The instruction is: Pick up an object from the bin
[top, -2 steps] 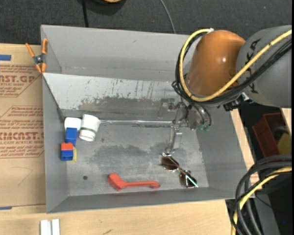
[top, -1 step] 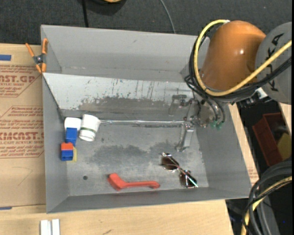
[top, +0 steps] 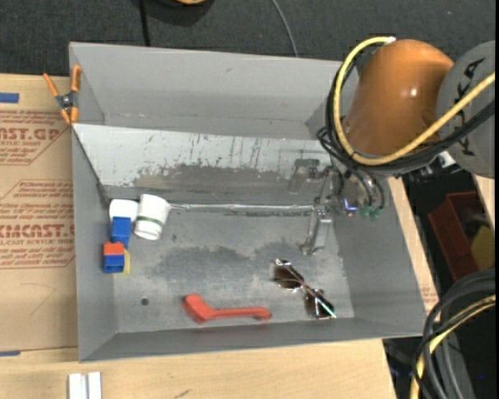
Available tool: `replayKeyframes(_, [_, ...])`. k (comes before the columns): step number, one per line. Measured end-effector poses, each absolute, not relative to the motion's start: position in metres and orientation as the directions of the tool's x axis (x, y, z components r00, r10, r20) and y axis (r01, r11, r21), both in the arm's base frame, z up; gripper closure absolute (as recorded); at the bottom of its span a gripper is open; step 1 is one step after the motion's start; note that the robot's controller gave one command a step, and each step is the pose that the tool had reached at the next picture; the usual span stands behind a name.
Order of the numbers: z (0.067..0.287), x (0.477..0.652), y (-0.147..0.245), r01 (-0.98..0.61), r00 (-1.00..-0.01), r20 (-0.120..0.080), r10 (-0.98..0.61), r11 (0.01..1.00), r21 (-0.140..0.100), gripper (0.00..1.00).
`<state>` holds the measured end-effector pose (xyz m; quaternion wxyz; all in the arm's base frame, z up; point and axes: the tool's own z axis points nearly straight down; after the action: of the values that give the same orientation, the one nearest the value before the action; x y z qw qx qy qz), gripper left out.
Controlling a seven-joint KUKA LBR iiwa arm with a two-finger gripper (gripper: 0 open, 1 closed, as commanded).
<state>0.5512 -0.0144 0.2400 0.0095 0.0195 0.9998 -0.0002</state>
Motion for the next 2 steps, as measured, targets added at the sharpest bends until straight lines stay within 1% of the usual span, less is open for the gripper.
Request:
replayKeyframes(1, [0.181,0.539,-0.027,-0.039,-0.999,-0.002,-0.039,0.999,0.001,0.00])
replayKeyframes(2, [0.132,0.529,-0.027,-0.137,-0.990,-0.014,-0.137,0.991,-0.003,0.00])
